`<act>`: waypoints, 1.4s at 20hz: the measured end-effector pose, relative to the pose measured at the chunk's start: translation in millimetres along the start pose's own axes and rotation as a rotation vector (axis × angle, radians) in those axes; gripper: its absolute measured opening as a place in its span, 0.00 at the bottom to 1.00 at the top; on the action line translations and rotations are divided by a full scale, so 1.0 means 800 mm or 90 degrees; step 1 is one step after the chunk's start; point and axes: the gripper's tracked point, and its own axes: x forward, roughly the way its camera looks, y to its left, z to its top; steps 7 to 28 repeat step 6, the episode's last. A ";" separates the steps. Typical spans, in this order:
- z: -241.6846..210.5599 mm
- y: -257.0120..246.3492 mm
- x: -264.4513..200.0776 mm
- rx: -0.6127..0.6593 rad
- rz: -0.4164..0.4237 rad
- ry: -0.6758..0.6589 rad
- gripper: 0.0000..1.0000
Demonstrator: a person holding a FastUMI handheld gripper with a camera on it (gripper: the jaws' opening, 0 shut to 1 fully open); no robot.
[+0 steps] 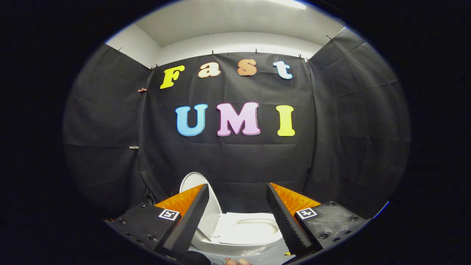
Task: Open the toilet lid.
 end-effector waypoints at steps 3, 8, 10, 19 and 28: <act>0.001 0.000 -0.002 -0.001 0.000 -0.003 0.99; 0.002 0.001 -0.004 -0.001 -0.001 -0.005 0.99; 0.002 0.001 -0.004 -0.001 -0.001 -0.005 0.99; 0.002 0.001 -0.004 -0.001 -0.001 -0.005 0.99; 0.002 0.001 -0.004 -0.001 -0.001 -0.005 0.99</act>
